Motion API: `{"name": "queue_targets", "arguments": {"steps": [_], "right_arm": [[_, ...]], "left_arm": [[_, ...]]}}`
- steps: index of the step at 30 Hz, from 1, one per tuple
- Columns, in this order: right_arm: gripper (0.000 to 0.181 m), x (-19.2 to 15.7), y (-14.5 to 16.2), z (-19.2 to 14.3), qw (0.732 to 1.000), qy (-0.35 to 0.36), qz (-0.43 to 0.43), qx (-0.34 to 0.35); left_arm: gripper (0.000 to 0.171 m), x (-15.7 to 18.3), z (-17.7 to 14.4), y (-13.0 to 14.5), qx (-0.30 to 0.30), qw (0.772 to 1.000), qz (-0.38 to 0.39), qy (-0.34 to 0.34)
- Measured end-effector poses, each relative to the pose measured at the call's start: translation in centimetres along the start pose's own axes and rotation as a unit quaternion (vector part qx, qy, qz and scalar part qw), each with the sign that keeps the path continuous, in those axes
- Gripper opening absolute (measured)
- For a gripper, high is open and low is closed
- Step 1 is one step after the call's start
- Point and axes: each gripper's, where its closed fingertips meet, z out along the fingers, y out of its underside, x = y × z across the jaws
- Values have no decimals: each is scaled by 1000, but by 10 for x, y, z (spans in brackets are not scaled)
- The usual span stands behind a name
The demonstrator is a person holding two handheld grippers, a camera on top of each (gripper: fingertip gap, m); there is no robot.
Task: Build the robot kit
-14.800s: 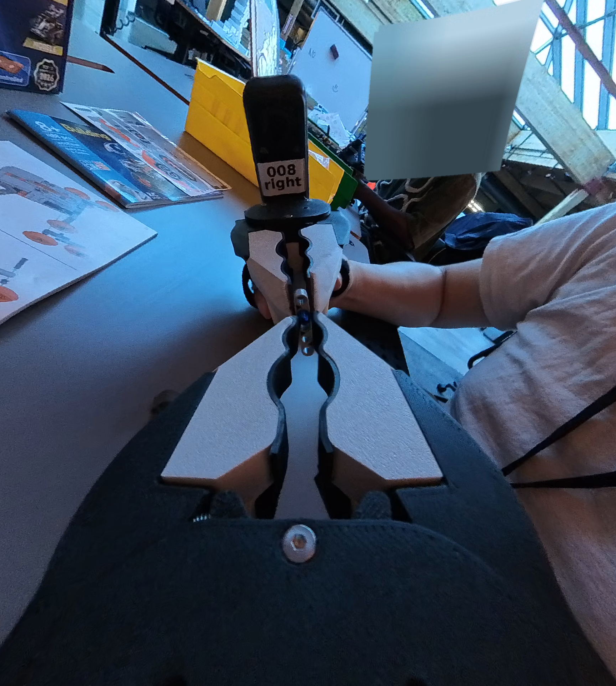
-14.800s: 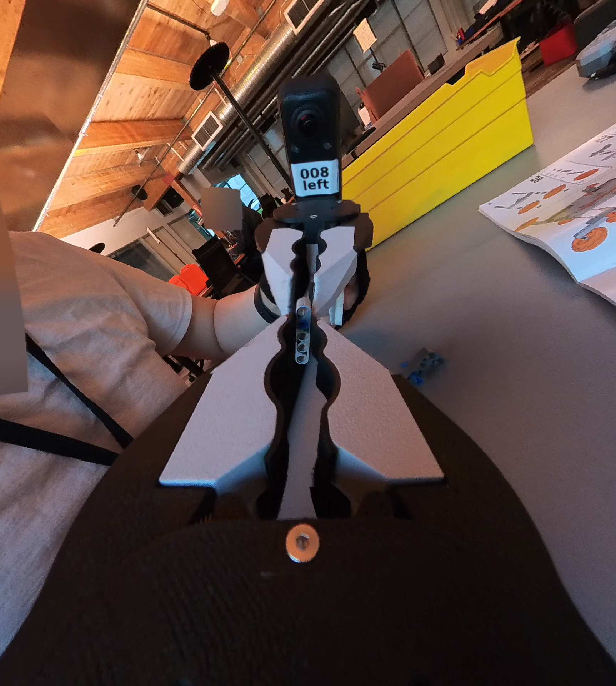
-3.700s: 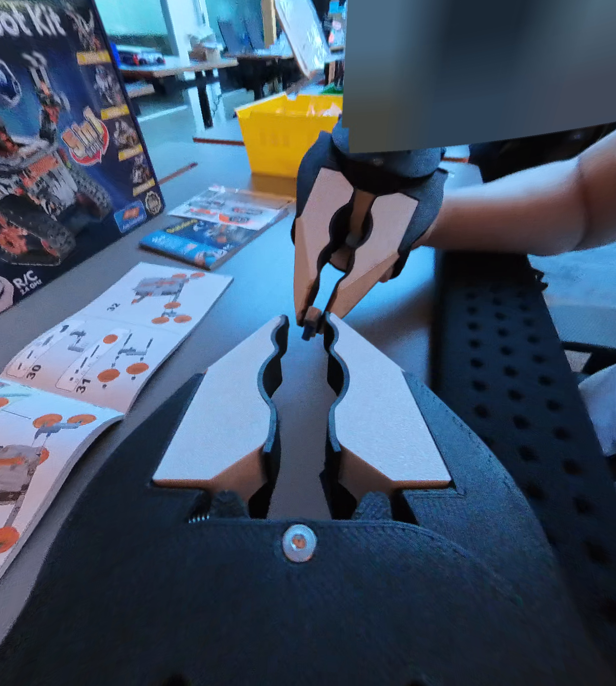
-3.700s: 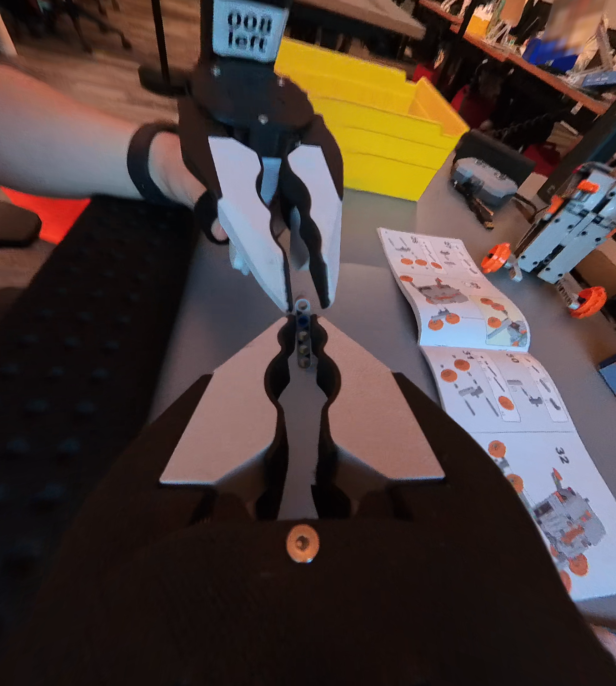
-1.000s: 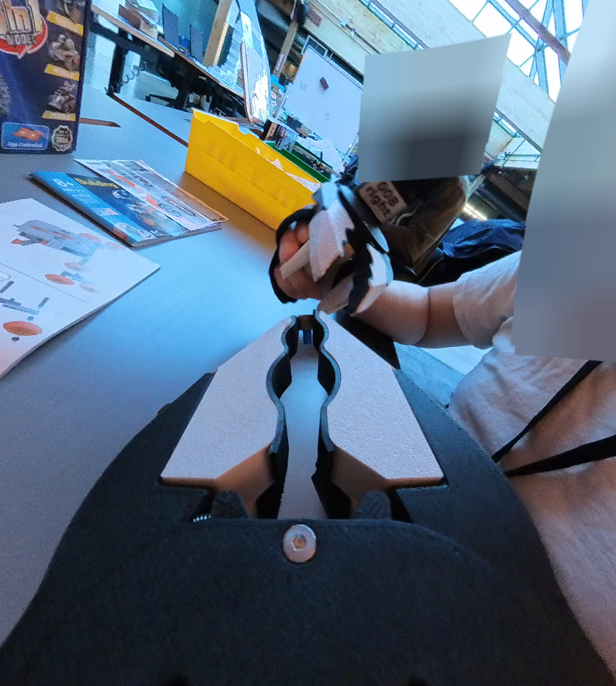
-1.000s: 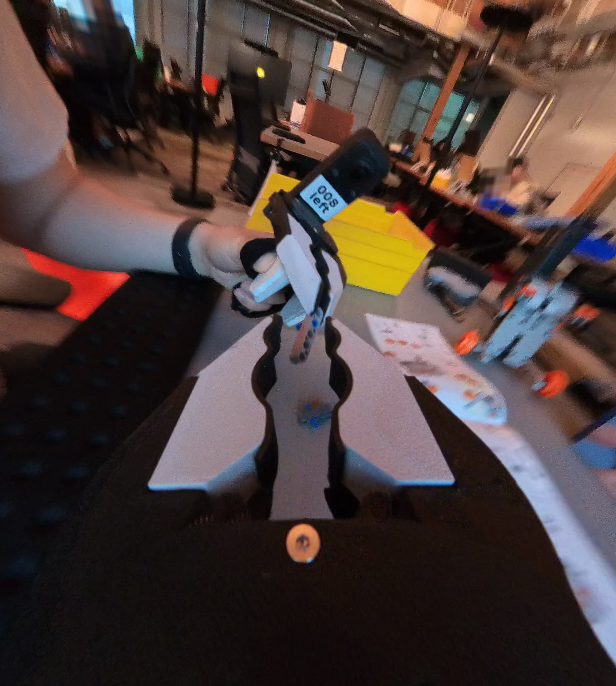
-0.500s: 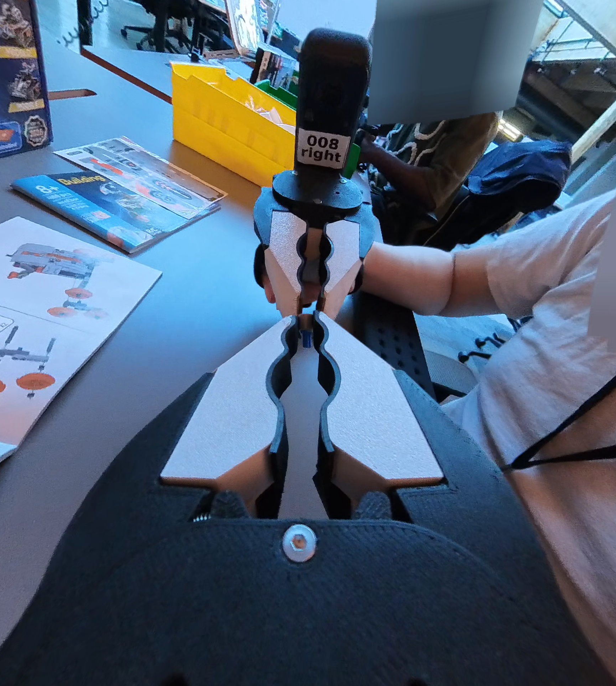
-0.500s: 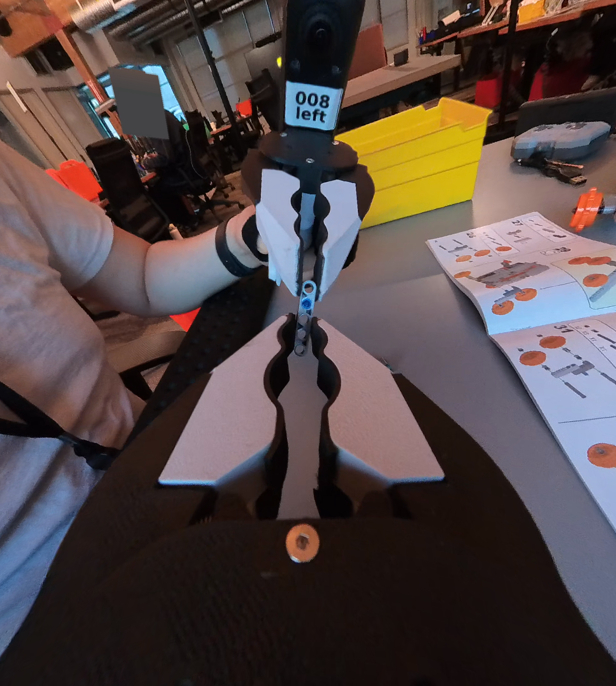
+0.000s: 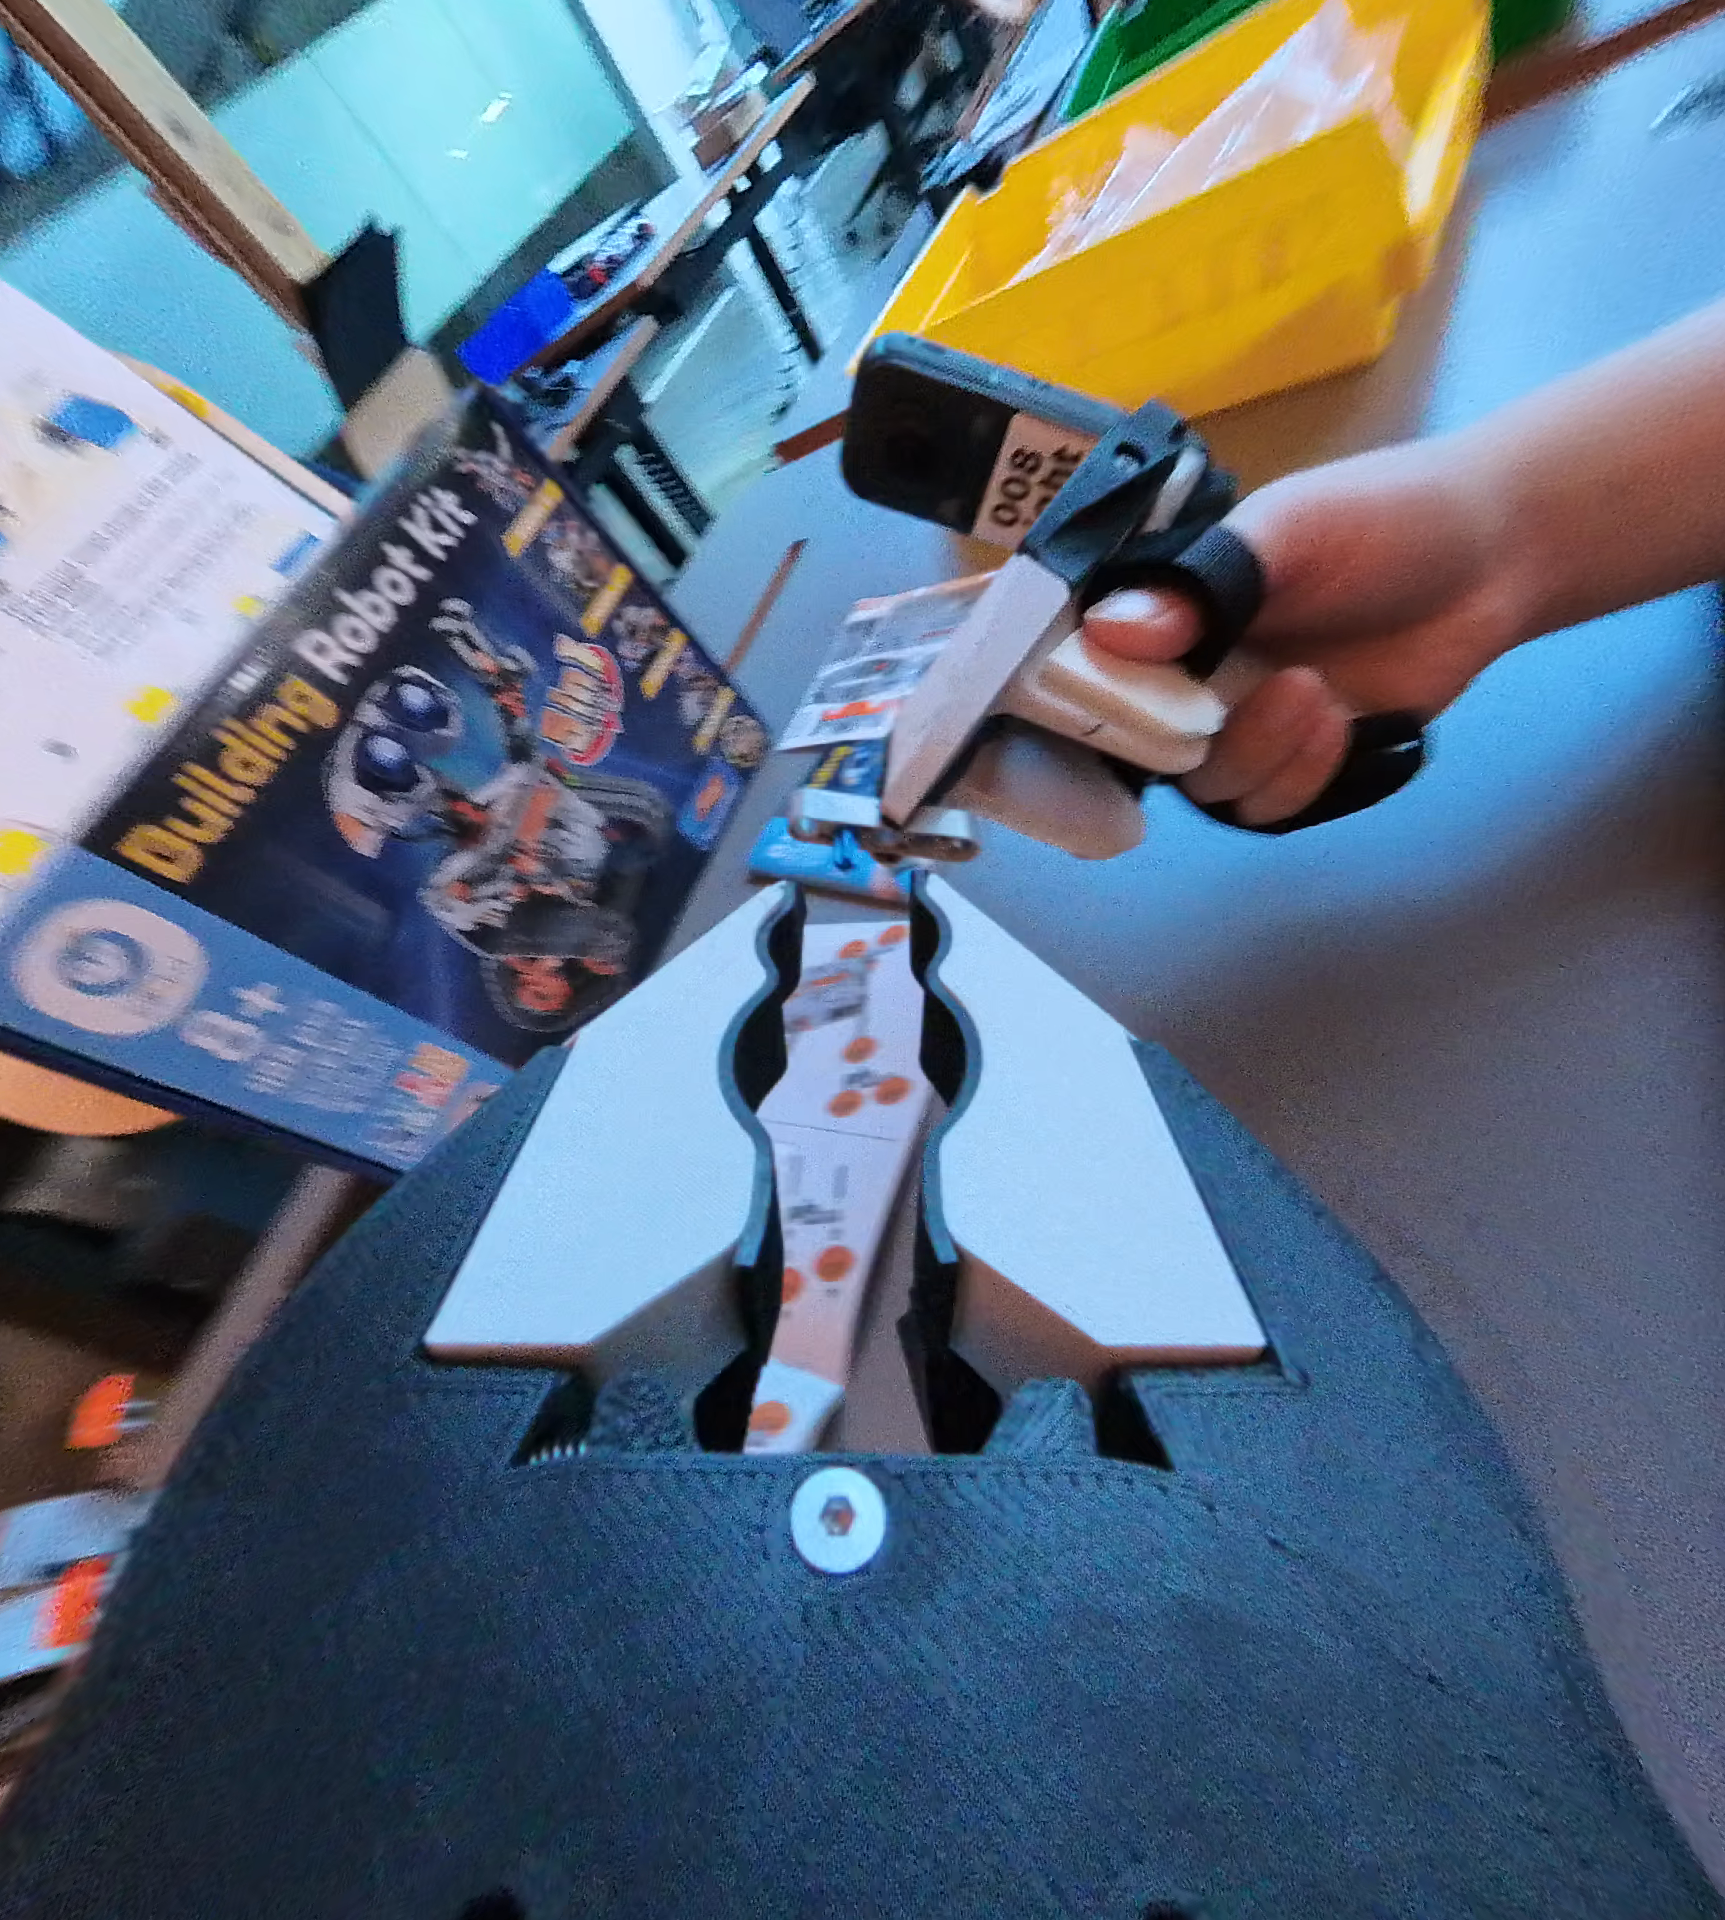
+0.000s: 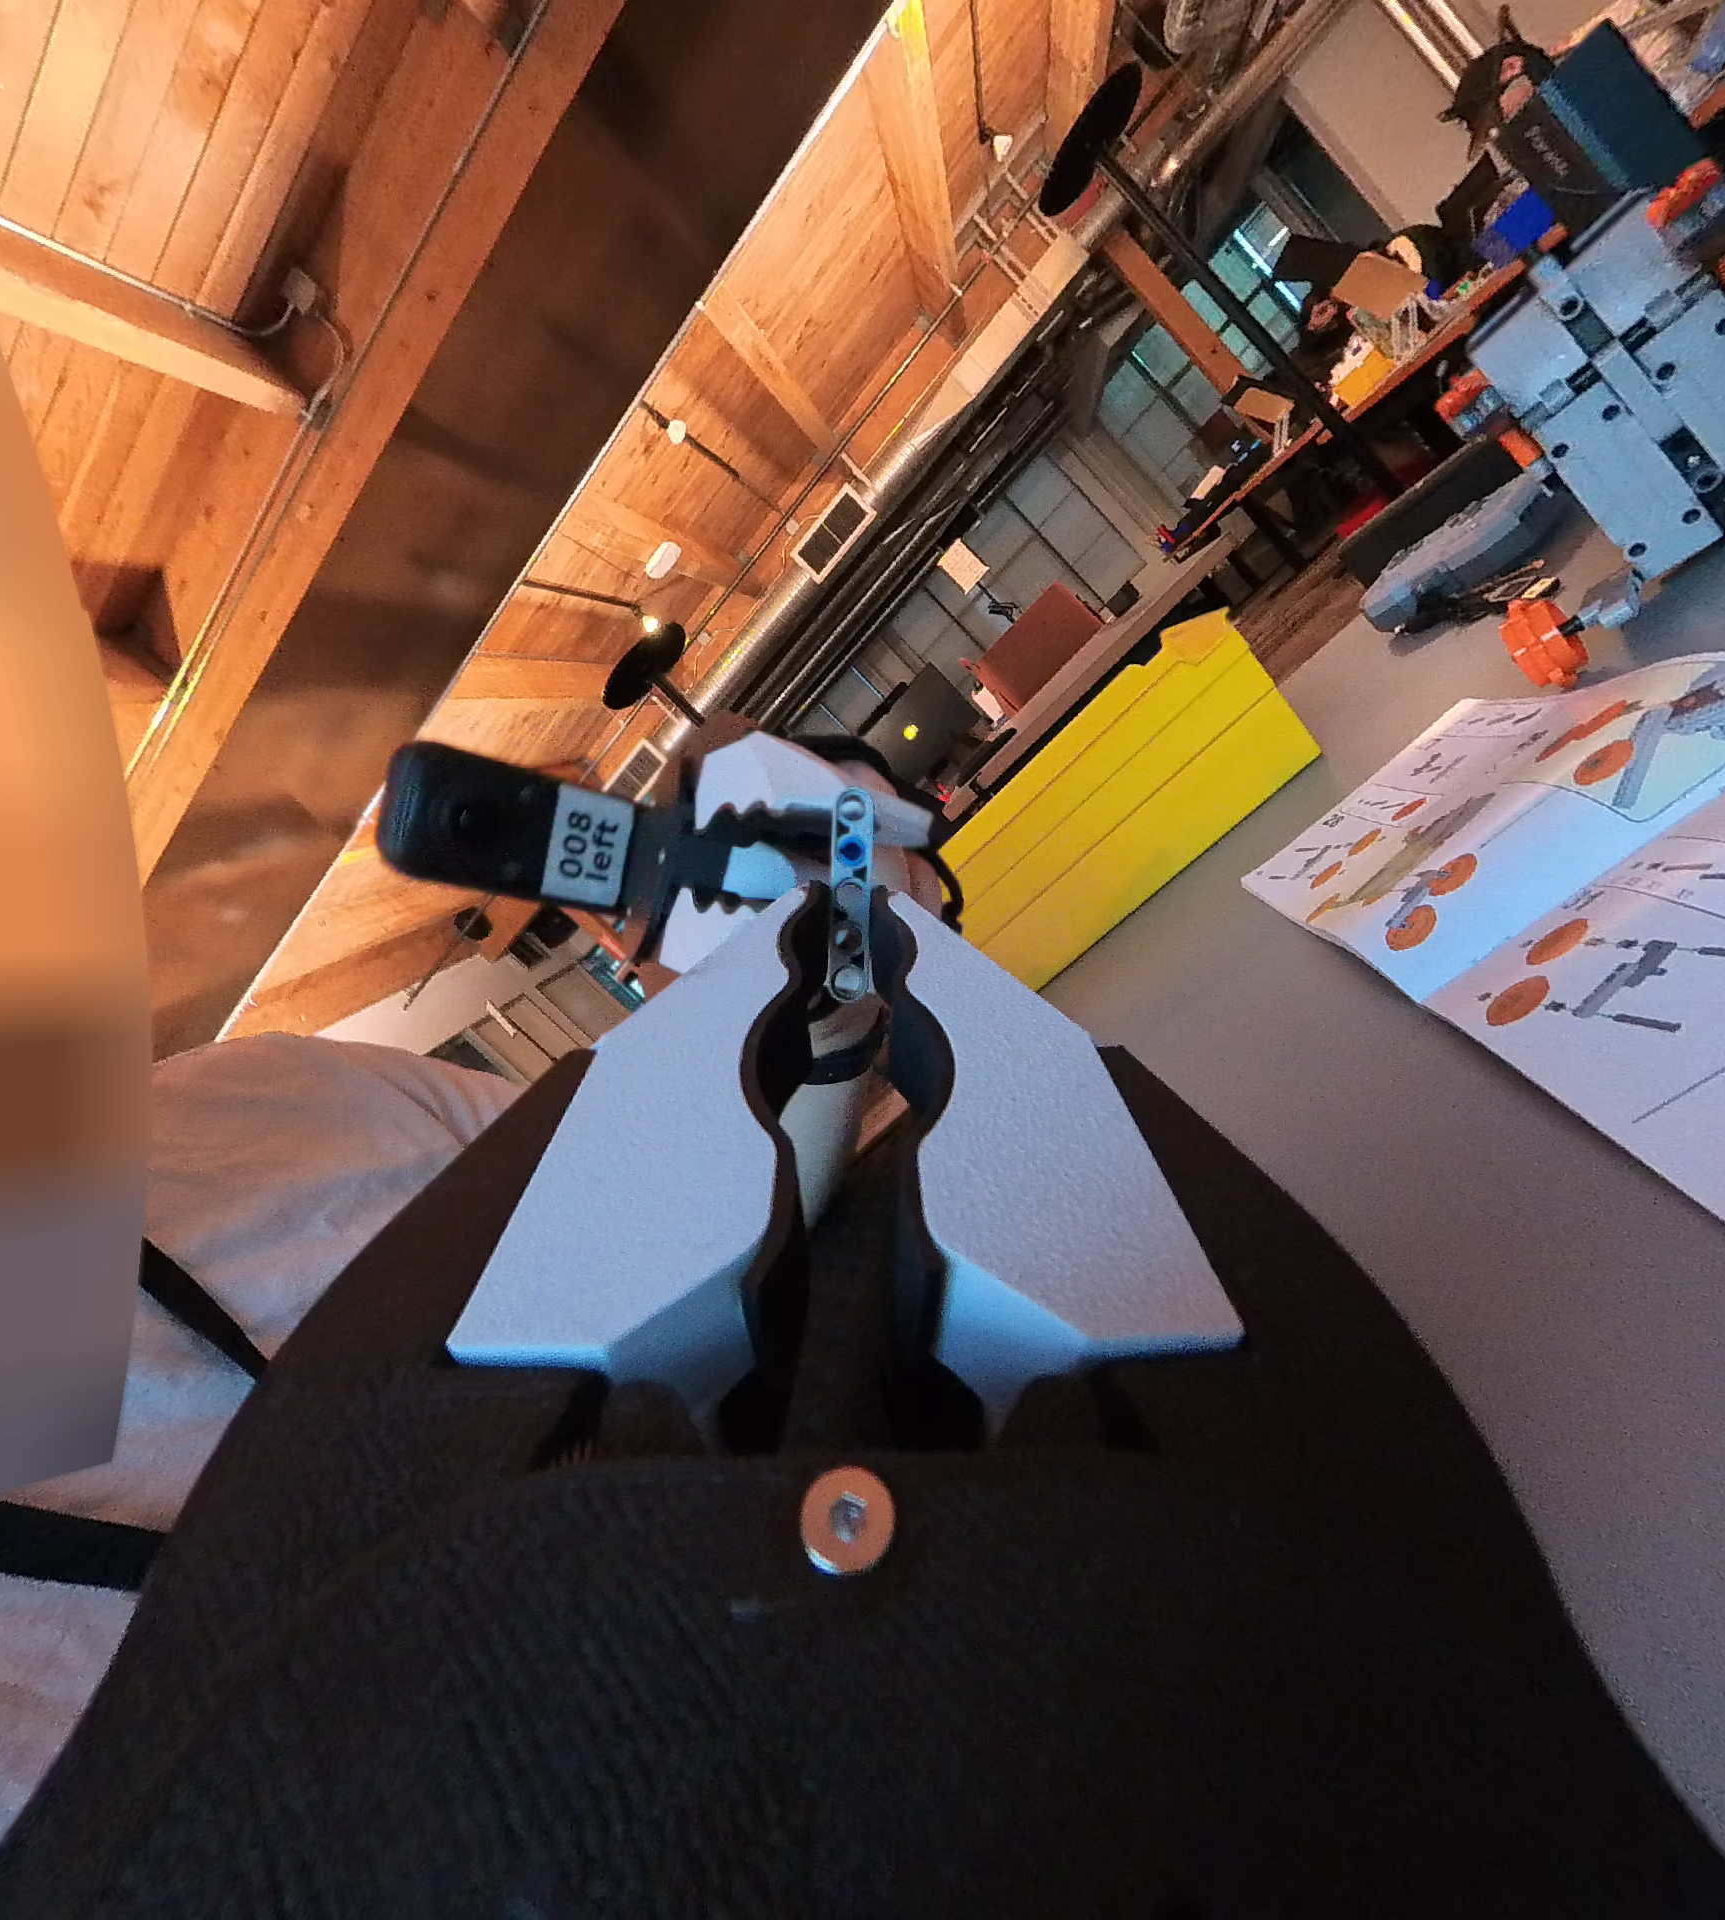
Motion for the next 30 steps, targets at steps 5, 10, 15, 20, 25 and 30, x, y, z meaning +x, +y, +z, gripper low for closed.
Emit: {"name": "queue_targets", "arguments": {"steps": [5, 10, 15, 20, 25, 30], "right_arm": [[5, 4, -1, -2, 1000, 10, 8, 3], [5, 13, 3, -3, 999, 43, -9, -13], [5, 22, 7, -4, 997, 72, -22, -28], [5, 27, 15, -2, 995, 87, -30, -49], [5, 29, 17, -2, 994, 90, -18, -51], [5, 33, 19, -2, 993, 103, -25, -55]], "left_arm": [[11, 1, 20, 6, -35, 996, 79, -30], [11, 1, 22, 15, -48, 995, 80, -39], [7, 3, 18, 22, -49, 996, 62, -38], [2, 5, 18, 24, -43, 997, 53, -30], [2, 6, 19, 28, -46, 997, 59, -29], [2, 6, 19, 32, -54, 996, 61, -25]]}}
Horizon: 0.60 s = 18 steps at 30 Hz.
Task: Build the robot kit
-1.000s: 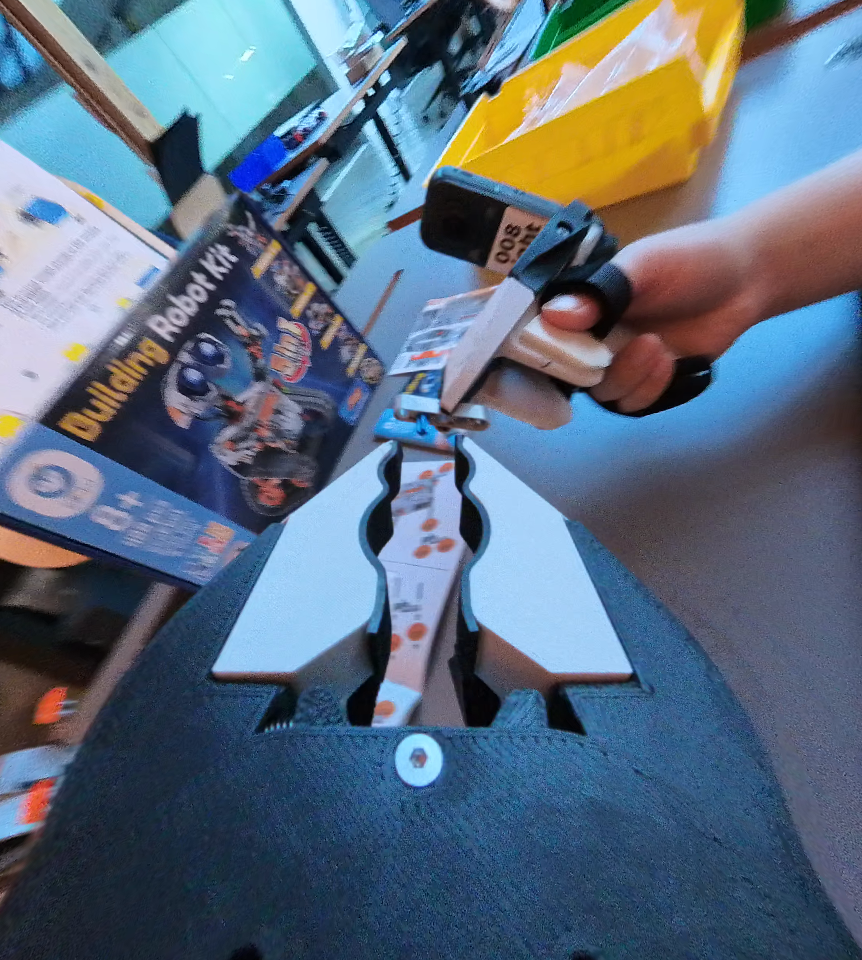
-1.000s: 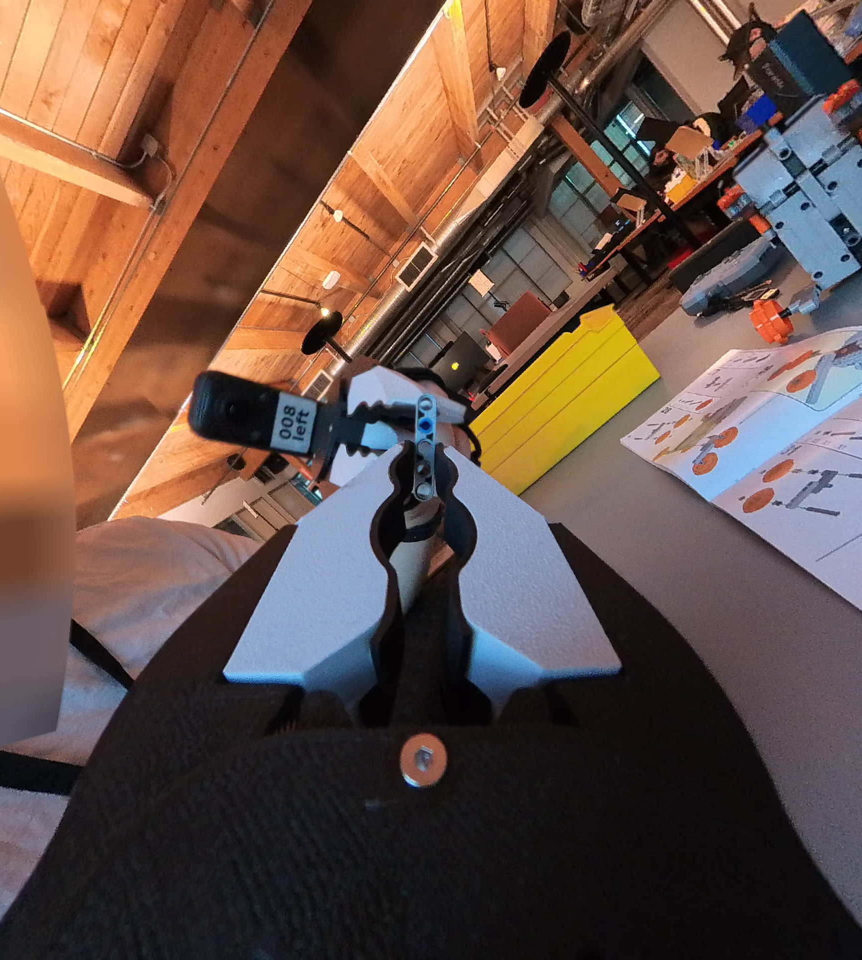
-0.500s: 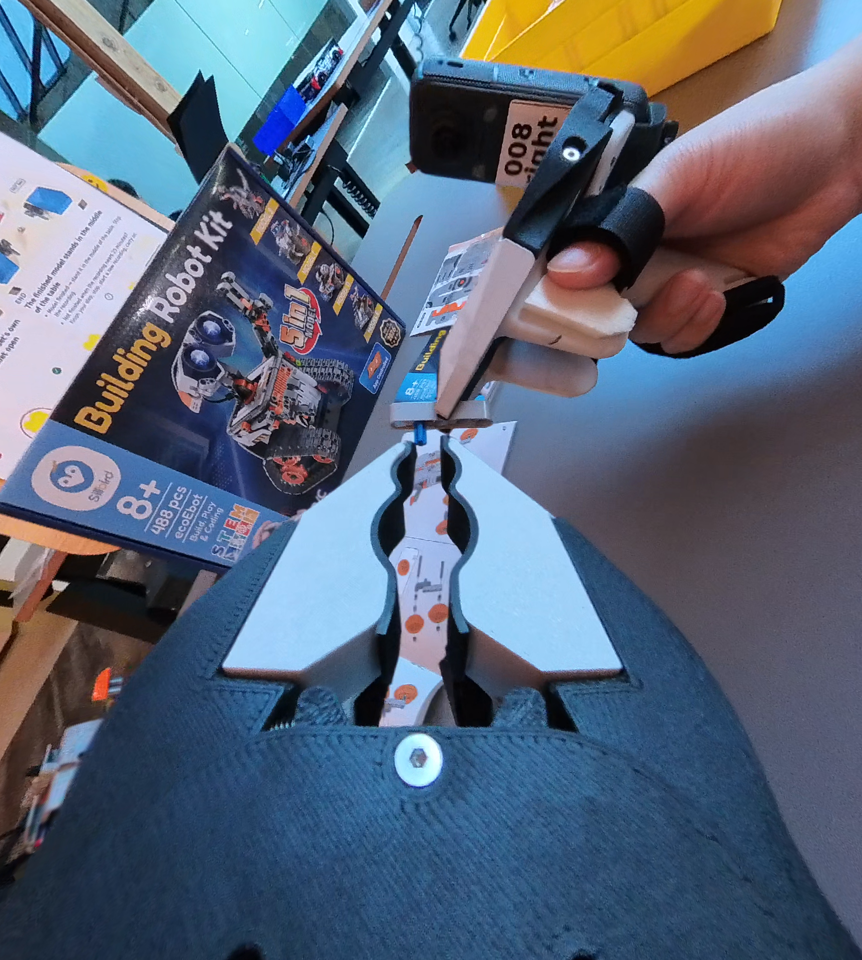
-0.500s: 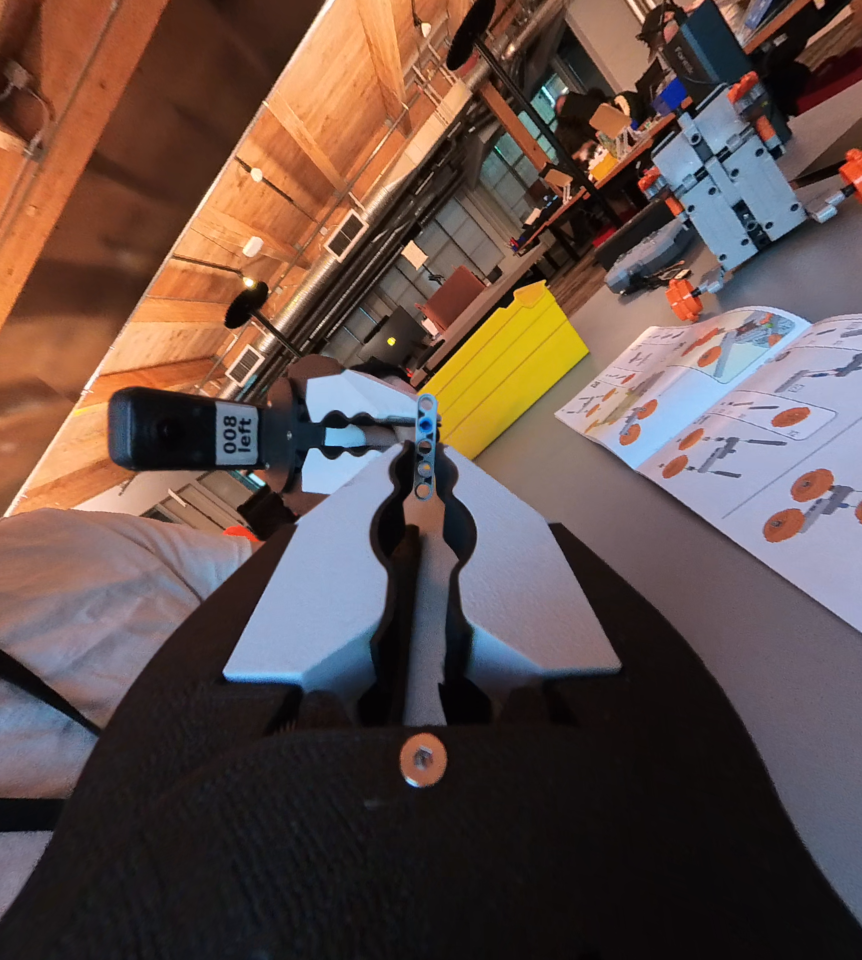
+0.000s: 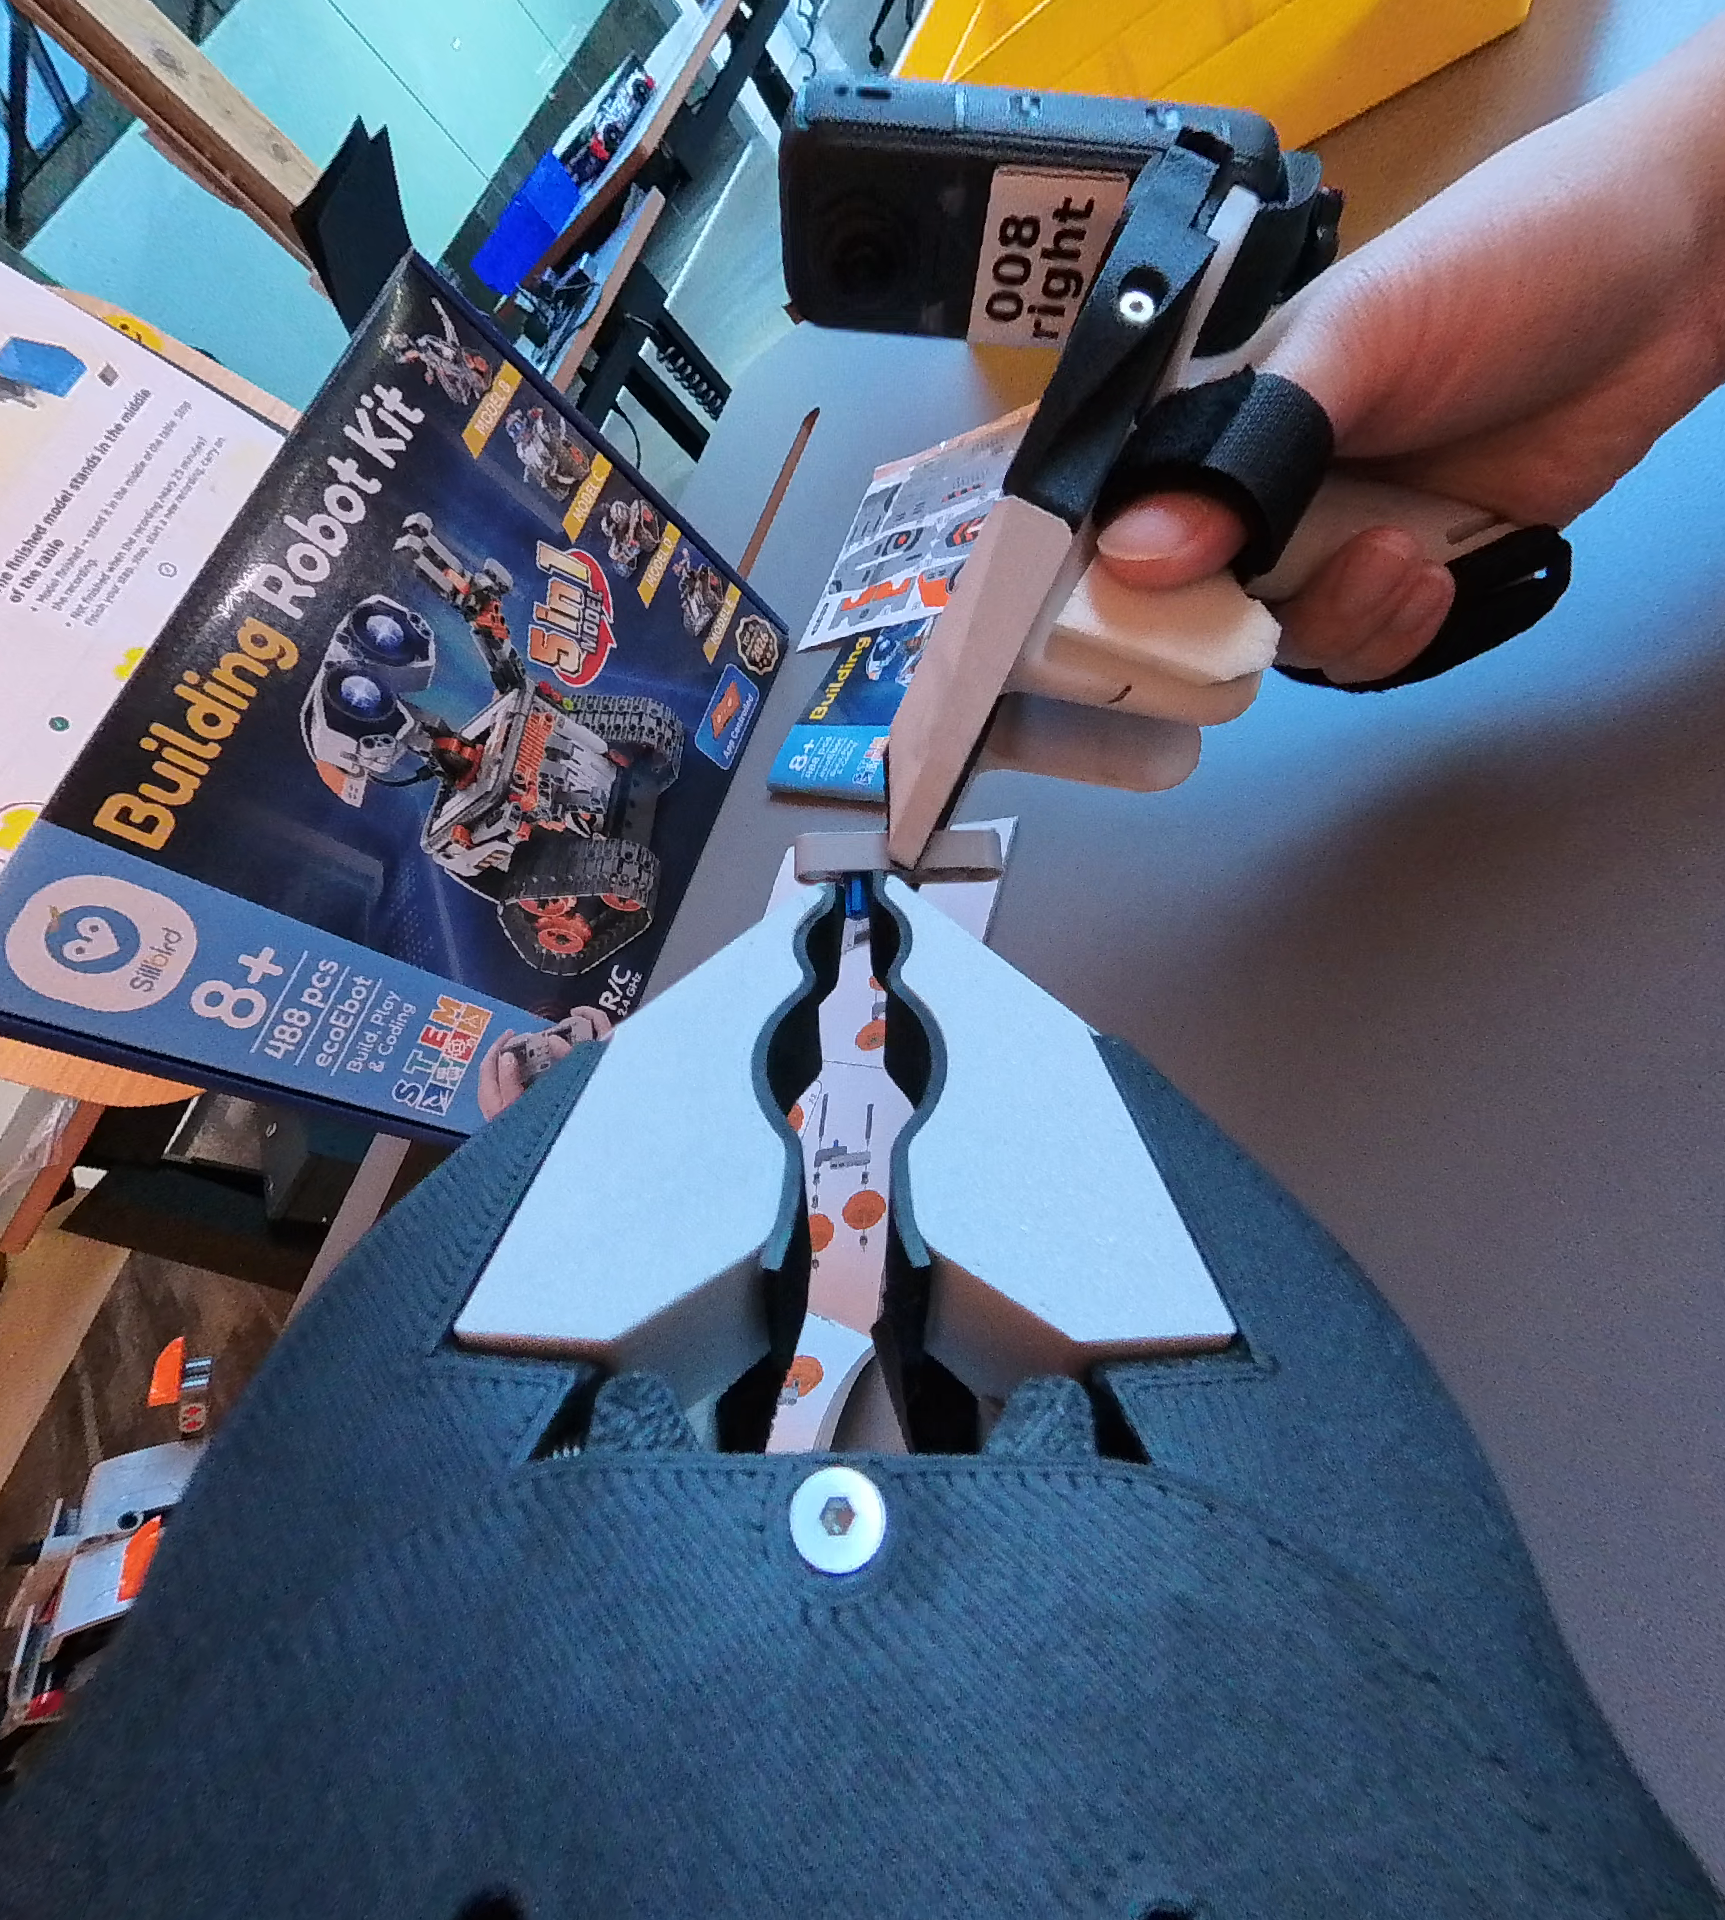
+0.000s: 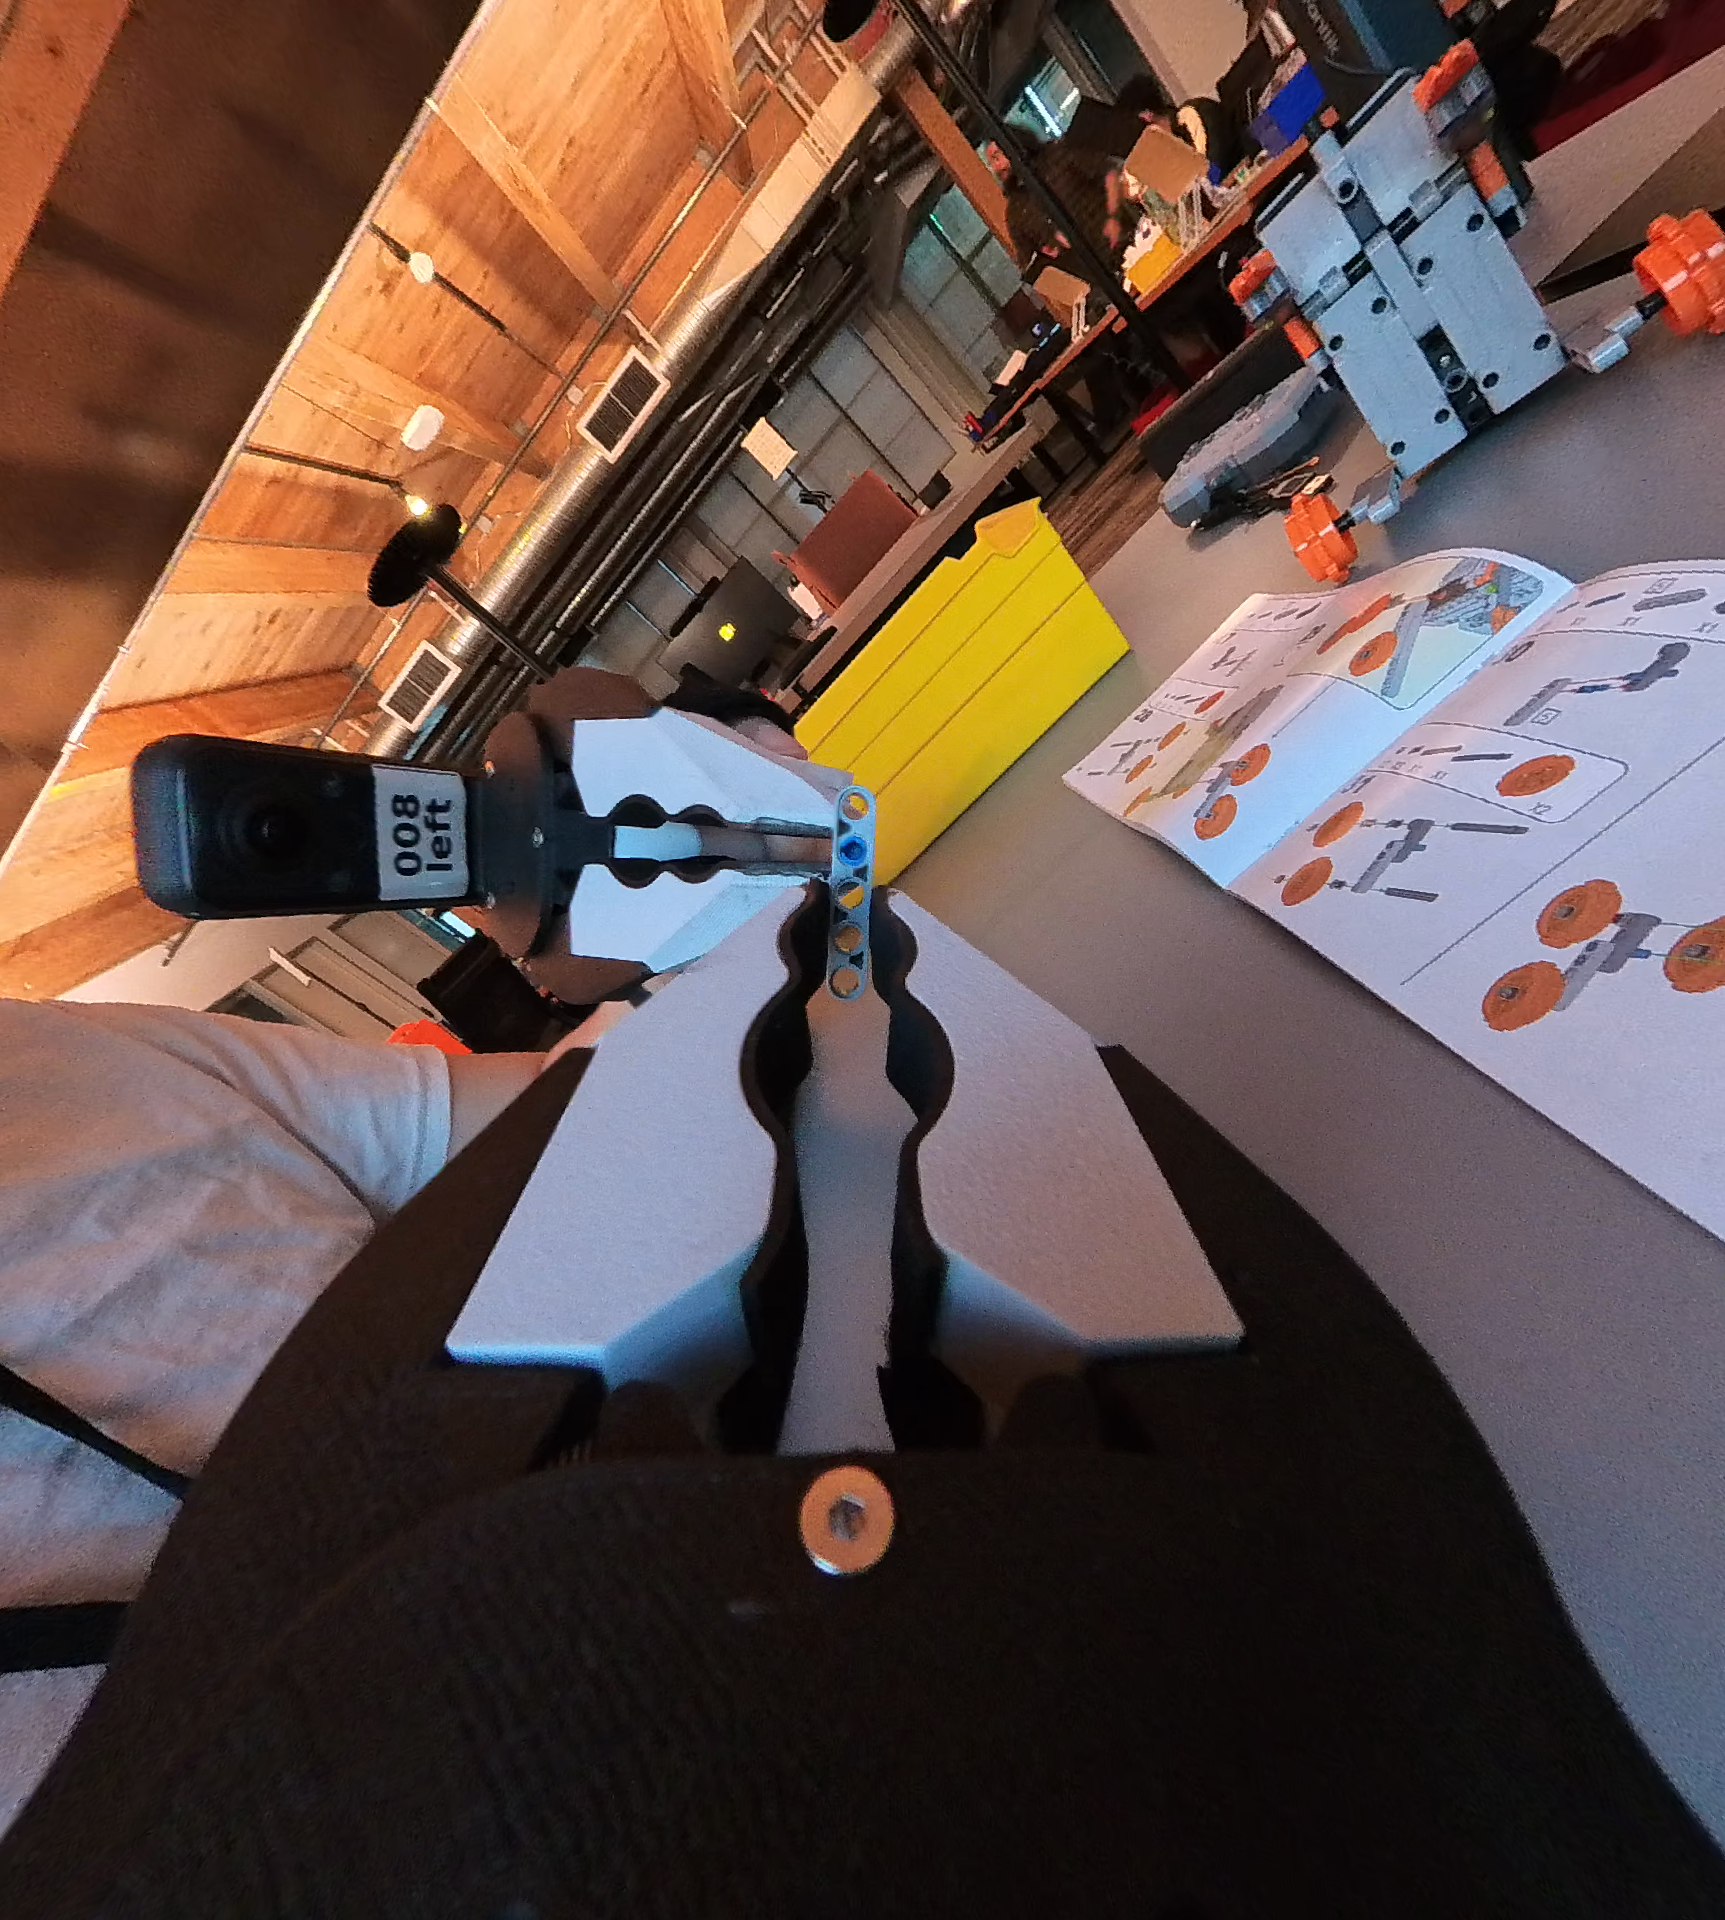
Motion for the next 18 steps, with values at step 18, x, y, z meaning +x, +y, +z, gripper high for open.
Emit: {"name": "queue_targets", "arguments": {"steps": [18], "right_arm": [[8, 9, 20, 7, 978, 99, -164, -81]], "left_arm": [[0, 13, 4, 23, -42, 998, 9, 38]]}}
